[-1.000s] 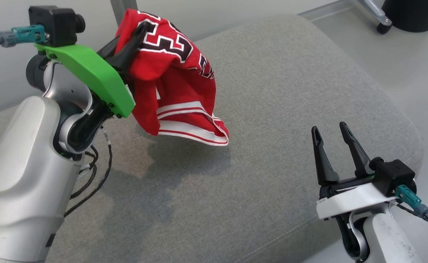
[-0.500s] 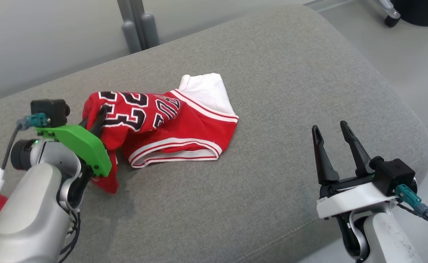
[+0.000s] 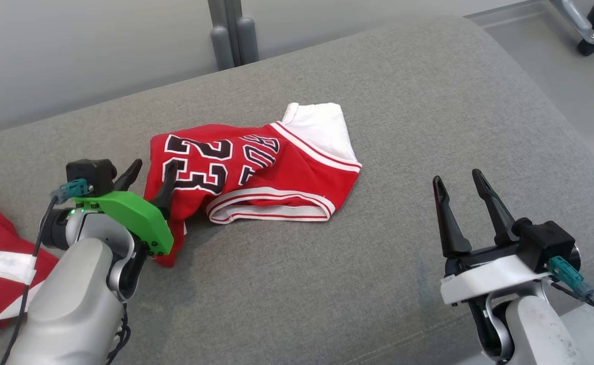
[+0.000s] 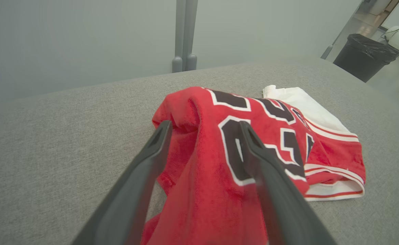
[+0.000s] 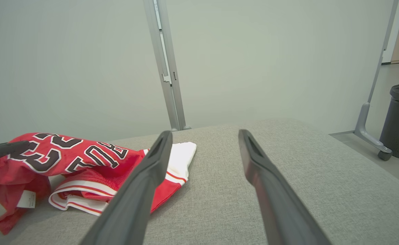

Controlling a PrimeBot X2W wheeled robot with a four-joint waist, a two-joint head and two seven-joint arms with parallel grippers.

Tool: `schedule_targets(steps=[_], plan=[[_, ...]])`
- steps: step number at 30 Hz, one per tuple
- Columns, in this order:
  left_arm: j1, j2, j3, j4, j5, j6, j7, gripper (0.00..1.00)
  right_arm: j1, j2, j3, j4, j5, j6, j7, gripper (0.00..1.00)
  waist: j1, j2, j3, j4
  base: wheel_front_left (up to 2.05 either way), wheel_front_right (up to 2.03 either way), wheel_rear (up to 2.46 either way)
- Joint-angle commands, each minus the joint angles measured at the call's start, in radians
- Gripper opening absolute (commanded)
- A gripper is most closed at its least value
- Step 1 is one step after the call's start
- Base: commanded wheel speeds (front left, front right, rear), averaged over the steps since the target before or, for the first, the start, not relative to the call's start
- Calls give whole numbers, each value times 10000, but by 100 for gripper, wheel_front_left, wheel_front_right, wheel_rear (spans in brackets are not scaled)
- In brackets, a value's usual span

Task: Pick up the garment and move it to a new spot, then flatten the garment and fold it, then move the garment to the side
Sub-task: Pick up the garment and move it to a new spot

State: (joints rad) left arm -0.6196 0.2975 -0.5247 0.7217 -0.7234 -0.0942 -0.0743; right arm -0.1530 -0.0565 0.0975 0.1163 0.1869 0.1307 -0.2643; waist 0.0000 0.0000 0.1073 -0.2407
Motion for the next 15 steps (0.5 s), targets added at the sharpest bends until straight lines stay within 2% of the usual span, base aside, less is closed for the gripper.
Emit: schedule_targets(steps=[1, 6, 15], plan=[[-175, -33, -14, 10, 122, -51, -243, 100, 34, -77, -29, 21, -58, 1, -19, 100, 0, 0, -123, 193, 0, 0, 0], [-74, -21, 135, -289, 53, -7, -798, 100, 129, -143, -89, 44, -63, 1, -19, 100, 0, 0, -377, 465, 0, 0, 0], [982, 306, 580, -1566, -43, 648, -1466, 100, 455, -257, -243, -50, -27, 1, -19, 100, 0, 0, -610, 935, 0, 0, 0]])
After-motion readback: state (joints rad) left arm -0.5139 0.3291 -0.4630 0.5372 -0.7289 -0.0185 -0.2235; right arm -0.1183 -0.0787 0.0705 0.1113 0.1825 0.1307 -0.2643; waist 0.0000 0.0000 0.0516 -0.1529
